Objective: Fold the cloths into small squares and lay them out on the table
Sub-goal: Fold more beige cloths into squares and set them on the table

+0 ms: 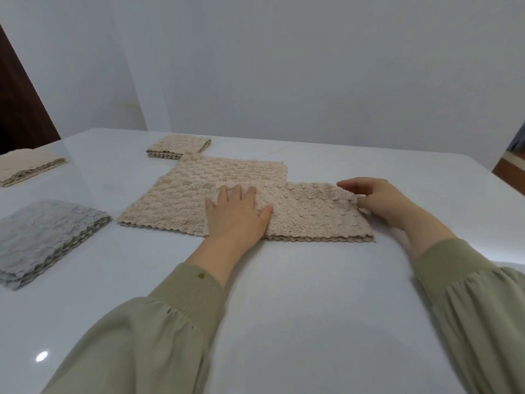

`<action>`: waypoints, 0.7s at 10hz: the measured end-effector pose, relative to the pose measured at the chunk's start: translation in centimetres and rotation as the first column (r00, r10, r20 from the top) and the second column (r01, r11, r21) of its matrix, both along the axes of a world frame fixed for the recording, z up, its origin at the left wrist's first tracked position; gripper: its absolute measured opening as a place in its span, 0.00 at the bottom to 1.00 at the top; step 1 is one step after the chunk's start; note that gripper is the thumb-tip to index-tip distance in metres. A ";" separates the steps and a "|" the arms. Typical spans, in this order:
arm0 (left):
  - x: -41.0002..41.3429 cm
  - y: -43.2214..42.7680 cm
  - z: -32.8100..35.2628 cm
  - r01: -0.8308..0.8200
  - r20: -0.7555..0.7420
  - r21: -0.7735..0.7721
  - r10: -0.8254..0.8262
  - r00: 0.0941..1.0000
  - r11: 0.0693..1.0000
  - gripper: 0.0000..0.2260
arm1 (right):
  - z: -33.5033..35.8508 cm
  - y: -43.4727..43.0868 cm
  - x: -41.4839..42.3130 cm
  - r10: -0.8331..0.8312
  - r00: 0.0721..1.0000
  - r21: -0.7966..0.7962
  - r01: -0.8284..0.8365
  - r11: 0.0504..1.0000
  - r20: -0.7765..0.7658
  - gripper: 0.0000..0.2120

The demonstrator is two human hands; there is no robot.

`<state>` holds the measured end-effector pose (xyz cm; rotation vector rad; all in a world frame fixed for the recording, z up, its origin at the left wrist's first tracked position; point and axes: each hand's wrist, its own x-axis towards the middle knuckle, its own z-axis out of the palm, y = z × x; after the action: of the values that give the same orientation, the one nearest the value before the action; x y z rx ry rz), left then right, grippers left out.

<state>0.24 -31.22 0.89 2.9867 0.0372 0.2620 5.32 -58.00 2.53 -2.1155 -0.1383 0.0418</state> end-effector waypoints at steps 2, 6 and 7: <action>0.0 0.1 -0.1 0.005 -0.069 -0.016 -0.007 0.998 1.000 0.28 | 0.3 -0.8 0.1 0.163 0.985 0.037 -0.162 0.986 -0.055 0.21; 0.0 0.0 -0.2 -0.010 -0.050 -0.029 0.009 0.999 1.000 0.27 | -1.4 0.3 0.6 -0.535 0.736 0.109 0.543 0.832 0.414 0.14; 0.0 0.1 -0.2 -0.010 -0.042 -0.030 0.008 0.999 0.999 0.27 | -0.6 1.6 -0.5 -0.403 0.647 0.049 0.493 0.869 0.648 0.16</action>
<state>0.28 -31.15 0.64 2.9622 0.0584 0.1979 4.83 -56.41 1.93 -2.1553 -0.0022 -1.0198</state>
